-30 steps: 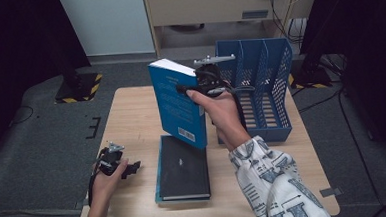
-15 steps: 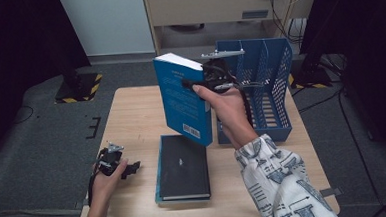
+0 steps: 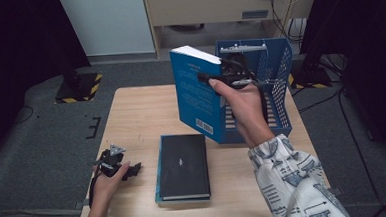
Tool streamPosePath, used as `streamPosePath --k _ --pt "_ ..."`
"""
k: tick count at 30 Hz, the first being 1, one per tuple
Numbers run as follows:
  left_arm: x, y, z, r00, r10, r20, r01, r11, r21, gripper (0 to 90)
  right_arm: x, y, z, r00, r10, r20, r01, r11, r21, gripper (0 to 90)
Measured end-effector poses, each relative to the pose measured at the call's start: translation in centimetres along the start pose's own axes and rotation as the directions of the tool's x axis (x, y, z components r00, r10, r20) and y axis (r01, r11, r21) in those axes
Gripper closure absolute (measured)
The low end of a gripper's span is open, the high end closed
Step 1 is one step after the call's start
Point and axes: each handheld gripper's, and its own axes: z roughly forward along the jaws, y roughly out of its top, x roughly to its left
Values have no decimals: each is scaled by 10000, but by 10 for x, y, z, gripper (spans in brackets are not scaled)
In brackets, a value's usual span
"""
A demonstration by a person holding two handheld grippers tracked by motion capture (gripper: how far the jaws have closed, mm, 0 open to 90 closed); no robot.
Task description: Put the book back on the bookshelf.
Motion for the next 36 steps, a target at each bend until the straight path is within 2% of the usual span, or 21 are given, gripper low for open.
streamPosePath --k 9,20,27,36 --pt "0 -5 1 10000 -6 33 8 9992 -402 0 -12 2 -21 9992 56 390 -49 9998 -190 610" --pt "0 -6 1 9999 77 69 -74 9989 -470 0 -30 -3 -46 9945 415 960 -377 9985 -404 610" --pt "0 -6 1 9999 97 62 -94 9989 -466 0 -42 -3 -65 9877 502 1482 -422 9975 -572 609" --pt "-1 -6 1 10000 79 50 -76 9988 -479 0 -66 -9 -86 9767 1130 1826 -984 9913 -870 609"
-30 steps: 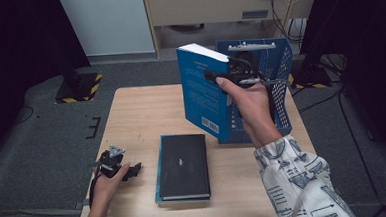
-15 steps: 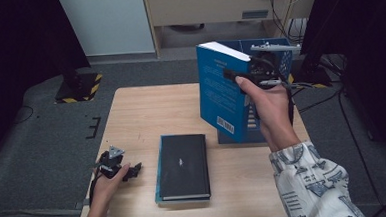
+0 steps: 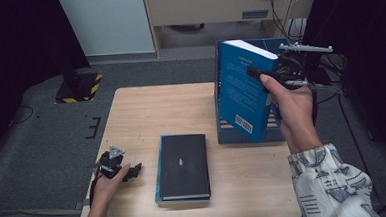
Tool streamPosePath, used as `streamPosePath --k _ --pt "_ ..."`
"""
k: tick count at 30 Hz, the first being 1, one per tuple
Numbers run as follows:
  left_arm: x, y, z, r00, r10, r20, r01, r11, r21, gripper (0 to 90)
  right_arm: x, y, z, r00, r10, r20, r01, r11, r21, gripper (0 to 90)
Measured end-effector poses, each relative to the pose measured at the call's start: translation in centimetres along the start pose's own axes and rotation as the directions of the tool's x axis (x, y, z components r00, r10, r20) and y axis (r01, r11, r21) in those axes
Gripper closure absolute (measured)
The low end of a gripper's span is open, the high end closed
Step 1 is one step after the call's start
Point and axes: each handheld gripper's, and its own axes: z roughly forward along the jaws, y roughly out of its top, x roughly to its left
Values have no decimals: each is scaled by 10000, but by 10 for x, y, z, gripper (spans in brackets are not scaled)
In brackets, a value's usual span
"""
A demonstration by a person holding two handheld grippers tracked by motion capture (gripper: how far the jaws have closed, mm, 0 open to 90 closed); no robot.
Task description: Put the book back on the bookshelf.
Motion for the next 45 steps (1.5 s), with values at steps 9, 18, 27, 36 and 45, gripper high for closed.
streamPosePath --k 9,18,27,36,45 --pt "-1 0 0 10000 -11 11 11 10000 0 0 -13 2 15 9982 245 544 -241 9997 -69 608" --pt "-1 0 0 10000 -11 14 11 10000 -1 0 -24 4 44 9945 554 884 -539 9984 -183 608" --pt "-1 0 0 10000 25 51 -25 10000 4 0 -25 4 65 9912 342 1277 -342 9994 -23 607" --pt "-1 0 0 10000 59 76 -59 10000 4 0 -23 1 80 9898 384 1373 -374 9993 -94 607" --pt "-1 0 0 9999 73 96 -73 10000 4 0 -21 -3 97 9884 301 1486 -314 9995 65 607"
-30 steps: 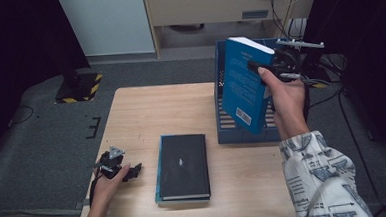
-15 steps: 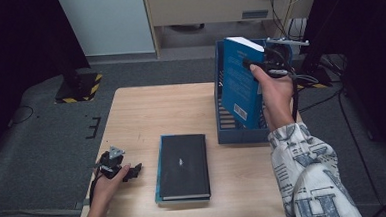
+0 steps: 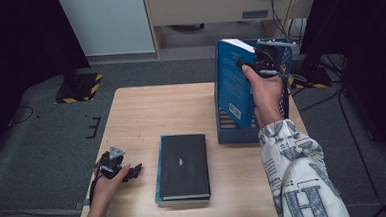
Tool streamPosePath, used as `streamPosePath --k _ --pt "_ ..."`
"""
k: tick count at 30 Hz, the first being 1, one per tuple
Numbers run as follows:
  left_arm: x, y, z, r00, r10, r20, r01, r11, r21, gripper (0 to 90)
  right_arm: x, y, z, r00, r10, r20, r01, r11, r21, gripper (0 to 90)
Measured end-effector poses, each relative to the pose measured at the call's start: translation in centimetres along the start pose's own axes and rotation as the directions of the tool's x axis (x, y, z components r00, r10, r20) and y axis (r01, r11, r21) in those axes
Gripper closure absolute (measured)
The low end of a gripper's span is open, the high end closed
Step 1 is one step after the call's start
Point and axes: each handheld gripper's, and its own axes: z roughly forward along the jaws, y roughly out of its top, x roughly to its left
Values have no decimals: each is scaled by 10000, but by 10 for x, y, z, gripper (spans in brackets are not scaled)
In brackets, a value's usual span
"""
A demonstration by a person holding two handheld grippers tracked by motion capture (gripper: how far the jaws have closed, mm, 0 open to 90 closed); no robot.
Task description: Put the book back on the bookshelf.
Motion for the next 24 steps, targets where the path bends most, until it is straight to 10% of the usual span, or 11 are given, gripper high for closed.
streamPosePath --k 24 --pt "0 0 0 10000 45 40 -45 10000 -15 0 0 -15 31 9989 56 456 -63 9999 151 607"
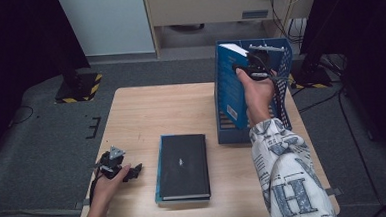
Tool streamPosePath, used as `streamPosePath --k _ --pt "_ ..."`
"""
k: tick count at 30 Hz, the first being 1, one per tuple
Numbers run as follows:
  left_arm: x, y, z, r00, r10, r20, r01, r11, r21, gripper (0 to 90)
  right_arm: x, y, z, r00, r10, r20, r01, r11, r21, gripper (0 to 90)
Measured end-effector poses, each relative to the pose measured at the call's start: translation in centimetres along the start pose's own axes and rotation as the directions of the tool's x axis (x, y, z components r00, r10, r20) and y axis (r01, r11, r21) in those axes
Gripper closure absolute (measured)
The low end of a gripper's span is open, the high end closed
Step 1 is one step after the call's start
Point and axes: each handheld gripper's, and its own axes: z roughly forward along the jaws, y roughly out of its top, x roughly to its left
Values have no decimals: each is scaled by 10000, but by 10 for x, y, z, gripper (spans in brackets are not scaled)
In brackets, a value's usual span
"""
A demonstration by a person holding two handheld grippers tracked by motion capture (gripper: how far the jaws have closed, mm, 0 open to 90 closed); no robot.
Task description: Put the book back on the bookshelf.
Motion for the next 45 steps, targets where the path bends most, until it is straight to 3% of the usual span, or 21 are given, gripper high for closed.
streamPosePath --k 19,27,45 --pt "-1 0 0 10000 13 40 -13 10000 13 0 0 -15 14 10000 9 90 -9 10000 40 608" --pt "-1 0 0 10000 32 54 -33 10000 18 0 3 -16 16 9998 -159 156 159 9999 1 608" --pt "-2 1 1 9999 52 89 -52 10000 -5 0 4 -16 21 9995 60 321 -56 9999 -109 607"
